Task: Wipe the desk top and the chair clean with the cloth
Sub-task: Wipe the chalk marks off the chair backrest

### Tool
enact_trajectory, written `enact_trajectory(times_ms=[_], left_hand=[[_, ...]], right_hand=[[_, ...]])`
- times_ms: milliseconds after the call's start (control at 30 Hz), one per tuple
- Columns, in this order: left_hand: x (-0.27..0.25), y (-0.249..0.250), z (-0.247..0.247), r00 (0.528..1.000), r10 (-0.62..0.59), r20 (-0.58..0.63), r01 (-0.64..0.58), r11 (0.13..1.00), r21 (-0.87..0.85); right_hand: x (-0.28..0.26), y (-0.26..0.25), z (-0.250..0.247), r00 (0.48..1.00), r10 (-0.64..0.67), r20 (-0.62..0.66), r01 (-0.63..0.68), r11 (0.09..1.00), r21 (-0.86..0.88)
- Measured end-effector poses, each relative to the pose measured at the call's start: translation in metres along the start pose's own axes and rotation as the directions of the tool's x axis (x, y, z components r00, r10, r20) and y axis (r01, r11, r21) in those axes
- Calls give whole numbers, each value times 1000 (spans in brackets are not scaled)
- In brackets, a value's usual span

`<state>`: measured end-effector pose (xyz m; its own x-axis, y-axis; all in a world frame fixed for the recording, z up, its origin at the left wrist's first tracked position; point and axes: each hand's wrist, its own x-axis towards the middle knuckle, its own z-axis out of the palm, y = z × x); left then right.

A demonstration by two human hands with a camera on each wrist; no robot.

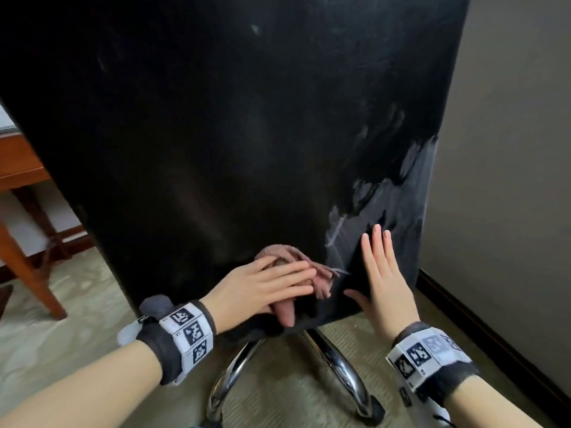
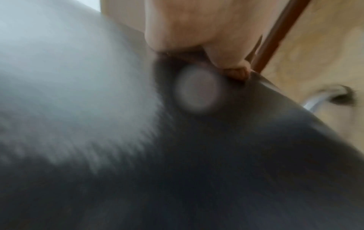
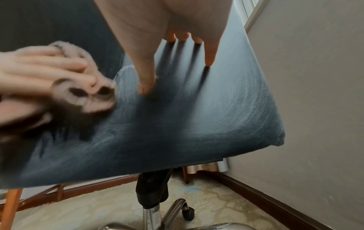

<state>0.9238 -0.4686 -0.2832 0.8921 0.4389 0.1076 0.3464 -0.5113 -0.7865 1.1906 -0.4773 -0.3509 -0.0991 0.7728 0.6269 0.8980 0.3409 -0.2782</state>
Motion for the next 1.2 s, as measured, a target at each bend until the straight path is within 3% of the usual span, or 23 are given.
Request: enact_trajectory(times_ms=[67,133,267,367,400,467,567,667,733,867,933,1000,1033,1100,1167,1200], left_hand=[[18,-4,-10,988,-147,-40,147,989,-9],[29,13,-4,982,-186,-18,184,981,-57],[19,90,48,990,67,123,-67,998,-8],[11,113,66,971,116,209,-110,993,-43],[12,108,64,966,138,218,-130,990,-48],[13,91,57,979,172,113,-166,984,-61],[10,44,29,1000,9,-17,-10,998,-60],[8,23,18,996,-86,-13,85,994,-74],[13,37,19,984,-175,14,175,970,-170],[45,90,11,918,-392,65,385,838,-386],[55,104,4,910,-405,89,398,791,-465],[52,102,1,917,-394,65,357,737,-573],[47,94,-1,916,-399,43,332,692,-641],[36,72,-13,908,-419,-6,292,642,-709],[24,54,-21,904,-425,-56,267,660,-702],[20,48,-24,898,-432,-84,243,646,-724]], right_hand=[[0,2,-2,1000,-12,5,12,1000,16],[0,3,-4,1000,-19,2,19,999,42],[-12,9,-8,999,-36,-15,38,989,140],[-46,0,5,1000,0,-19,4,985,172],[-57,-4,12,1000,-3,-2,3,983,183],[-74,-9,27,998,-14,57,0,972,235],[-80,-17,40,997,47,68,-68,937,344],[-76,-33,41,986,164,15,-156,899,408],[-76,-46,38,971,235,-36,-189,857,480],[-82,-72,46,947,318,-49,-230,776,588],[-81,-82,51,953,300,-27,-220,756,616],[-68,-90,48,957,263,122,-273,674,687],[-60,-93,43,957,230,179,-290,701,652],[-44,-96,48,971,196,140,-240,744,624],[-42,-88,64,986,138,98,-169,836,522],[-31,-89,64,973,225,46,-217,832,510]])
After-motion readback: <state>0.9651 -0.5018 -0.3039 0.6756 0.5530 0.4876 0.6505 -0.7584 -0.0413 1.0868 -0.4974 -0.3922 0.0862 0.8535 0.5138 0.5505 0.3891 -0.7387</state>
